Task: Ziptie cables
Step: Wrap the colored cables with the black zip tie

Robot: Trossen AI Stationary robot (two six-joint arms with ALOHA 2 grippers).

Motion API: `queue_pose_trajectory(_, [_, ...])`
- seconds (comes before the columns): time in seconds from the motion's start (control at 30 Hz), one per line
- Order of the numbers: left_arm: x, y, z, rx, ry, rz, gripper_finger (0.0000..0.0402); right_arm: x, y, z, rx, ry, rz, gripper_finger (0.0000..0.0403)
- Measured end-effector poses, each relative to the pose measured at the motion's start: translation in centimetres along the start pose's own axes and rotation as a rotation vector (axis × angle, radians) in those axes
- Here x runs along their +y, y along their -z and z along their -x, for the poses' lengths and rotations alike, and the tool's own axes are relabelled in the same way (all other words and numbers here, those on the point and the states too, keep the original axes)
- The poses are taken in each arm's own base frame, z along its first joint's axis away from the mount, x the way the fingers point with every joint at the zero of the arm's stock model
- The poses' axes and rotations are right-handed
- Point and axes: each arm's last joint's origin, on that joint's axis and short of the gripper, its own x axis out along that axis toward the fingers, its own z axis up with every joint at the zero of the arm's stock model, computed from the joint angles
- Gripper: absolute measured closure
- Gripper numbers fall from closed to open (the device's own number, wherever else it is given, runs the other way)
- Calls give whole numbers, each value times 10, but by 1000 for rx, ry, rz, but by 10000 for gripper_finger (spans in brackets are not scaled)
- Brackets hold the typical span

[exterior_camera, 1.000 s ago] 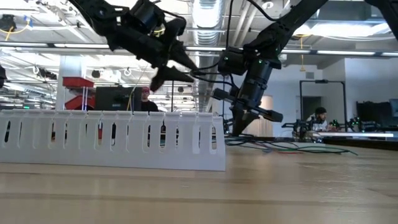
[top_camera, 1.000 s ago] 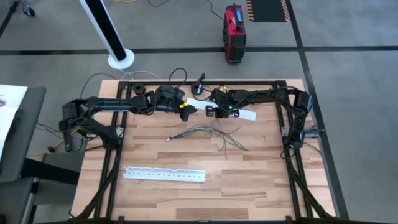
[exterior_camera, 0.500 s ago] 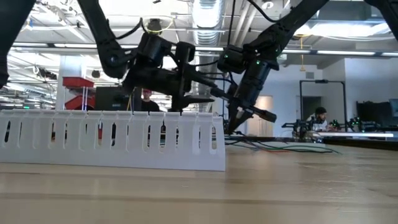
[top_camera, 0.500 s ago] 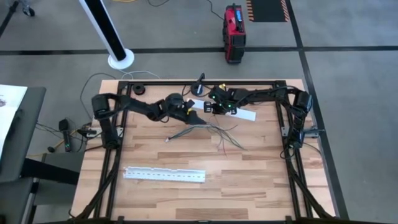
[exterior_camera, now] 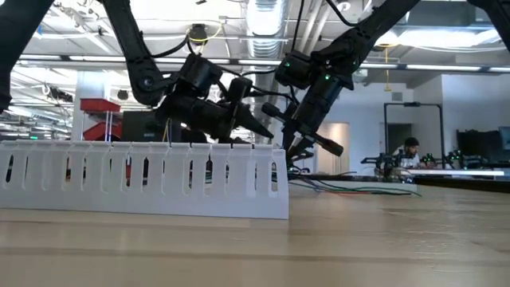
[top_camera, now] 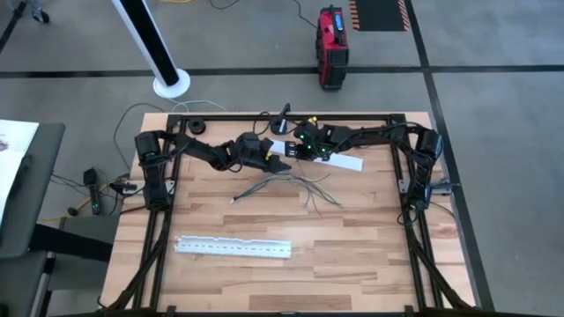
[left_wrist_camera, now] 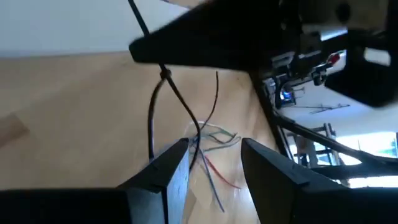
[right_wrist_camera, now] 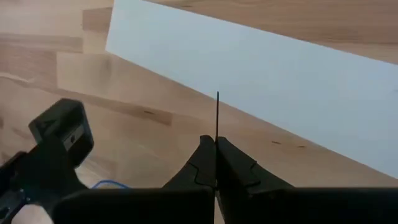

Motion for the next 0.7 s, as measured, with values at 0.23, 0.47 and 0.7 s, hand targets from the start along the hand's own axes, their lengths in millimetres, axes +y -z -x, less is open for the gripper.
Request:
queue_pose_trajectory(0.23, [11,-12,7,-24,-35,-5,261,5,-2,0,-26,-53,2,403])
queue_pose_trajectory(0.47, [9,-12,5,0,-31,-38,261,12,-2,1,-47,-109,2,403])
queue_pose_trajectory(0.7, [5,-15,3,-30,-40,-76,261,14,2,1,-41,-116,-3,403])
